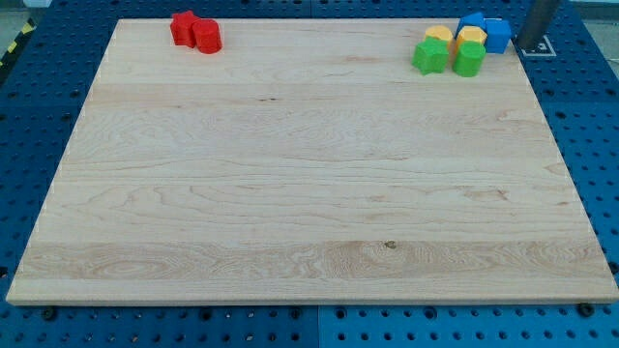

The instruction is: Slide the blue cube and the blue triangle slightly left

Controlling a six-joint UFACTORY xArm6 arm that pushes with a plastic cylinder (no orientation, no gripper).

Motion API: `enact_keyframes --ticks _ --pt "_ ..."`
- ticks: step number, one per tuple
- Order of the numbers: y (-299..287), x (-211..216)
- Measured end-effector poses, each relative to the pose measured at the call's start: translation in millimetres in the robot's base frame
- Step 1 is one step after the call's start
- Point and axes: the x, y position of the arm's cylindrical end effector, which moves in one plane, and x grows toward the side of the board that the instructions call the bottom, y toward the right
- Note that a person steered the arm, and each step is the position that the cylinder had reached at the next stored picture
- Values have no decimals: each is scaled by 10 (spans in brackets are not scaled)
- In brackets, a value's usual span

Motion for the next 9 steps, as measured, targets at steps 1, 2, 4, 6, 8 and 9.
enact_keyframes --ticks 1,2,4,6,8,9 --pt "0 1" --pt "0 1" --pt "-17 -456" --pt "-60 -312" --pt "-243 -135" --pt "-371 -366"
